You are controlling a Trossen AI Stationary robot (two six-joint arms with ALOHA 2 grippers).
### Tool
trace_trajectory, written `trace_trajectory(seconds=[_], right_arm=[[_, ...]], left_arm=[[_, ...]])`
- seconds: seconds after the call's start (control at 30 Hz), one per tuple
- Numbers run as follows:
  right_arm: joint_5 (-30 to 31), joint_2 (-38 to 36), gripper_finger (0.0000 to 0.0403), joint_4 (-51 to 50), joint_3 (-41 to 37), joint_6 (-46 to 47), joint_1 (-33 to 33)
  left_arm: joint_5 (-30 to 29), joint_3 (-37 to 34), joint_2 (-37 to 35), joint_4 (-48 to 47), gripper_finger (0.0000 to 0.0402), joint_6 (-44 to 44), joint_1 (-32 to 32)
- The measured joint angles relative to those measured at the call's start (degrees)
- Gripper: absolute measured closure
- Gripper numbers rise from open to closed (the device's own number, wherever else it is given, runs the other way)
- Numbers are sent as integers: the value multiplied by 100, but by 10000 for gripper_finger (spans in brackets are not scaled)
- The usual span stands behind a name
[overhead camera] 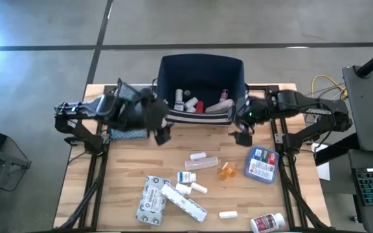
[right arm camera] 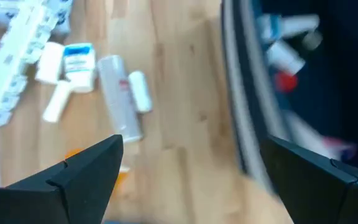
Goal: Pick & place medical supplies in basket/bin
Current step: Put the yellow pill bottle into the bin
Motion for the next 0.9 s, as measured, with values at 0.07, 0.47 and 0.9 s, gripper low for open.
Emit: trace_trajectory(seconds=[0.07, 0.47, 0.9], right_arm=[[-3, -2, 35, -95, -133, 520, 144], [-854, -9, 35, 129, -2394, 3779, 1652], [79, -4, 35, 2707, -4128, 5692, 2710]], left_arm=[[-171, -254, -51, -191, 71, -411, -268], [-259, -2159, -522, -279, 71, -1599, -956], [-259, -2833, -1279, -179, 78, -2152, -1121]])
